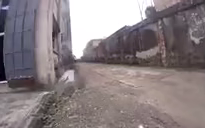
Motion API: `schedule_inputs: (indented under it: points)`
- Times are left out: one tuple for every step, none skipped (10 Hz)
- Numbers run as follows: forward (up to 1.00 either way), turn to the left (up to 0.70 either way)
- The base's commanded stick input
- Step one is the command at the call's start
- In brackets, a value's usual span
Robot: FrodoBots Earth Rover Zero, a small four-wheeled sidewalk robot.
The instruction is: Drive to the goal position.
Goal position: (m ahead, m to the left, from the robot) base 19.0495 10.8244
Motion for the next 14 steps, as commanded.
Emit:
schedule_inputs:
  points:
    - [0.5, 0.0]
    - [0.5, 0.0]
    - [0.5, 0.0]
    - [0.5, 0.0]
    - [0.5, 0.0]
    - [0.5, 0.0]
    - [0.5, 0.0]
    - [0.5, -0.31]
    - [0.5, -0.5]
    - [0.5, -0.5]
    - [0.5, -0.24]
    - [0.5, 0.0]
    - [0.5, 0.0]
    - [0.5, 0.0]
